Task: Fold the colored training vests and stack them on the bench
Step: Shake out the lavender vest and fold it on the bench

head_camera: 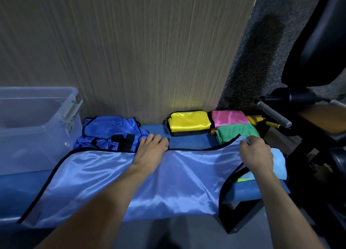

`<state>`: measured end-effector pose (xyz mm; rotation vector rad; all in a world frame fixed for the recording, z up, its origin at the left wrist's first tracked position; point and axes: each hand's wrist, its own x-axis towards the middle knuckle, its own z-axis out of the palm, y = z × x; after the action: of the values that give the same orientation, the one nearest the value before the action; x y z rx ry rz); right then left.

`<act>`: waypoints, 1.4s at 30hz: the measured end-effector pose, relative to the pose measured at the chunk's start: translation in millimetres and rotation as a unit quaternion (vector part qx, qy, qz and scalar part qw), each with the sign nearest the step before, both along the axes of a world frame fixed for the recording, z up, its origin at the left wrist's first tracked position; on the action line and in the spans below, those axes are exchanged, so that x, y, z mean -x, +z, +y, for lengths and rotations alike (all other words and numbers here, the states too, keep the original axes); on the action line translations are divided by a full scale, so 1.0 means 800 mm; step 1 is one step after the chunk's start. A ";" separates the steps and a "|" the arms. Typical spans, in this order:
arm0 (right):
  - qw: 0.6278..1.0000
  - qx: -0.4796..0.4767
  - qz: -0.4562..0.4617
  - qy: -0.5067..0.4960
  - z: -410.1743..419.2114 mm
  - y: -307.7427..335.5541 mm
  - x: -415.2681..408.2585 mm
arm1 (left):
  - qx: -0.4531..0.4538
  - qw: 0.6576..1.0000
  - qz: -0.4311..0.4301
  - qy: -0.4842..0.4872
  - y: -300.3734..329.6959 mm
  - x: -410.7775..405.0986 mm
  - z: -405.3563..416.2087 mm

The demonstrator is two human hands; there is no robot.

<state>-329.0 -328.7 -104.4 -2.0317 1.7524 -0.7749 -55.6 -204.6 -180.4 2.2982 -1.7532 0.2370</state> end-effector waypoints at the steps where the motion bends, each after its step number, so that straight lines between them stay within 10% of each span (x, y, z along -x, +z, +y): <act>1: 1.000 -0.002 -0.005 0.004 0.000 0.001 -0.001 | 0.022 1.000 -0.019 -0.009 0.002 0.000 0.002; 12: 0.995 0.024 -0.084 0.041 0.013 0.020 -0.026 | -0.126 0.988 0.032 -0.084 0.036 -0.004 0.074; 16: 0.974 -0.009 -0.211 0.084 0.036 0.045 -0.048 | -0.010 0.976 0.180 -0.122 0.033 -0.018 0.098; 20: 0.918 -0.069 -0.338 0.194 0.086 0.062 -0.110 | 0.098 0.886 0.444 -0.090 0.073 -0.013 0.127; 27: 0.874 -0.077 -0.267 0.399 0.211 0.029 -0.295 | 0.177 0.733 0.654 0.061 0.123 -0.075 0.211; 32: 0.779 -0.255 -0.211 0.533 0.258 -0.001 -0.328 | 0.133 0.786 0.560 0.225 0.092 -0.128 0.240; 37: 0.866 -0.049 -0.061 0.494 0.208 -0.018 -0.295 | 0.073 0.819 0.525 0.221 0.046 -0.148 0.254; 42: 0.874 0.089 0.127 0.461 0.164 -0.036 -0.257 | 0.090 0.871 0.399 0.271 0.042 -0.137 0.237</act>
<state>-123.2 -197.4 -133.0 -2.7838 0.5999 -0.3568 53.8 -15.1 -147.2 2.2085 -0.6454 -0.3969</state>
